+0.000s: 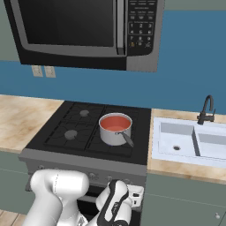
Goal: Wait until the marinara sauce is simmered to a deep red color and then turn off the stove.
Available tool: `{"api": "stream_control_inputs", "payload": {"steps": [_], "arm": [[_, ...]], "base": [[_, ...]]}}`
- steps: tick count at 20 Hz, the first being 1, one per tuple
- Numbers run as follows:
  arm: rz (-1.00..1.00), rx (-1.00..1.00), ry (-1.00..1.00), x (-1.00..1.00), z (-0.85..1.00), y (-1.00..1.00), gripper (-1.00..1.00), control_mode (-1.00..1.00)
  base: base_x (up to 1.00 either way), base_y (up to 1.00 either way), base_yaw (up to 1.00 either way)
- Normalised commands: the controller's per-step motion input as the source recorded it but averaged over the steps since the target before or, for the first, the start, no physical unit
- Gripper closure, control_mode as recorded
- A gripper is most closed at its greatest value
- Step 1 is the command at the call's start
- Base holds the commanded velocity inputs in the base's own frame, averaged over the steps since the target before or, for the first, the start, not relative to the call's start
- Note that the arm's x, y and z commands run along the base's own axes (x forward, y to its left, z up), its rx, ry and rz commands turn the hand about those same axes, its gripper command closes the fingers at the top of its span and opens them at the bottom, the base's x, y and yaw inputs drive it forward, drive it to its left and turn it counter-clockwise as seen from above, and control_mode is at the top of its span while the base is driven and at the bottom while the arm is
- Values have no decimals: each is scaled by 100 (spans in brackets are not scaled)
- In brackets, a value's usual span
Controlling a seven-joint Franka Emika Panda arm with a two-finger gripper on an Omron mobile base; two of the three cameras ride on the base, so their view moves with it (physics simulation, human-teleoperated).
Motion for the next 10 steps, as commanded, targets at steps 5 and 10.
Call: {"api": "stream_control_inputs", "payload": {"steps": [5,10], "arm": [[0,0,0,0,0,0,100,-100],[0,0,0,0,0,0,100,-100]], "base": [[0,0,0],[0,0,0]]}}
